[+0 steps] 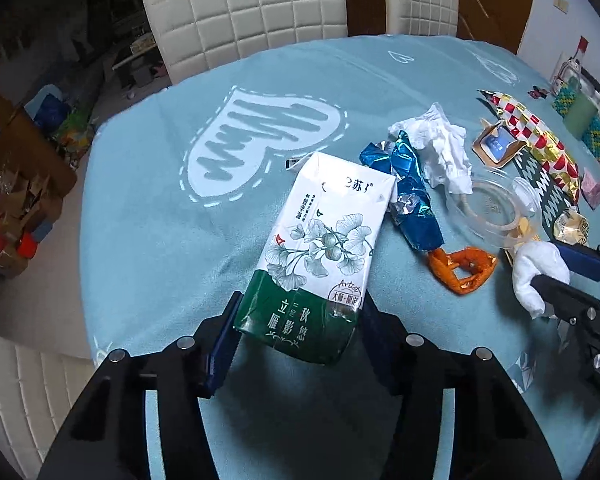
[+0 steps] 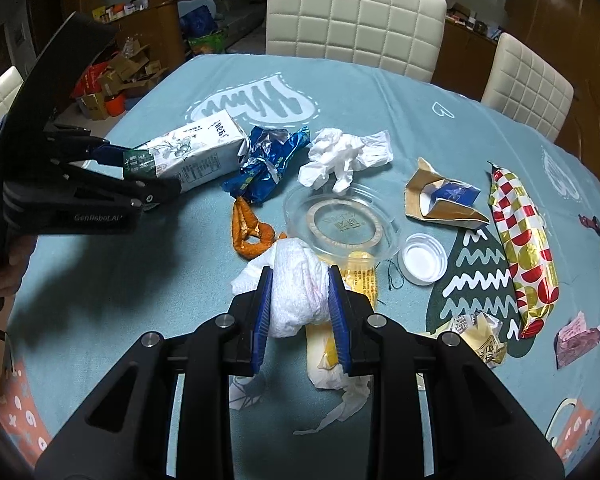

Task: Collect trash
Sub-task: 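Grasp the white plastic bag with the right tool while the left grasps the milk carton, then carry carton and white bag to the clear bin and open both tools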

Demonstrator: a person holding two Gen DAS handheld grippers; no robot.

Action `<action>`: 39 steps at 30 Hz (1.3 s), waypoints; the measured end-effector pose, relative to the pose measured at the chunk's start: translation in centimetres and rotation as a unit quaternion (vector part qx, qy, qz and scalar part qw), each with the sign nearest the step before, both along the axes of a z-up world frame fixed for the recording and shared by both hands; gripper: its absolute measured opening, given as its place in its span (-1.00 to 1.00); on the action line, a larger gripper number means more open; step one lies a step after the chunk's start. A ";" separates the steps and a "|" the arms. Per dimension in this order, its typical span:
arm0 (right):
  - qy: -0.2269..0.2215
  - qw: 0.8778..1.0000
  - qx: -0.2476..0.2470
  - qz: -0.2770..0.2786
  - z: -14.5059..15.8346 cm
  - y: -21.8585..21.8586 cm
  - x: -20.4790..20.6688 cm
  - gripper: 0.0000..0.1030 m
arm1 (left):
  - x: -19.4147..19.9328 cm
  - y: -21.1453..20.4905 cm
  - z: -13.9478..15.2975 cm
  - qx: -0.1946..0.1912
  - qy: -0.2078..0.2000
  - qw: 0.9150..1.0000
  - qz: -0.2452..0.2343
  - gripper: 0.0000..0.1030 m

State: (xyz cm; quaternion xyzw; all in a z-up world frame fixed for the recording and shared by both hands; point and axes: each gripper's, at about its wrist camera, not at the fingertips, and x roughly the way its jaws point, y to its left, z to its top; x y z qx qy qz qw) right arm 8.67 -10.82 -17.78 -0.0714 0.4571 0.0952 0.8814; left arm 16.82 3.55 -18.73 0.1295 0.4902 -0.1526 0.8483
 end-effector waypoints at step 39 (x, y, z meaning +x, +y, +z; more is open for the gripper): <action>-0.027 0.952 0.001 0.306 3.2 28.3 -4.7 -0.43 | -17.2 28.2 2.0 -0.092 -0.040 0.931 0.352 0.56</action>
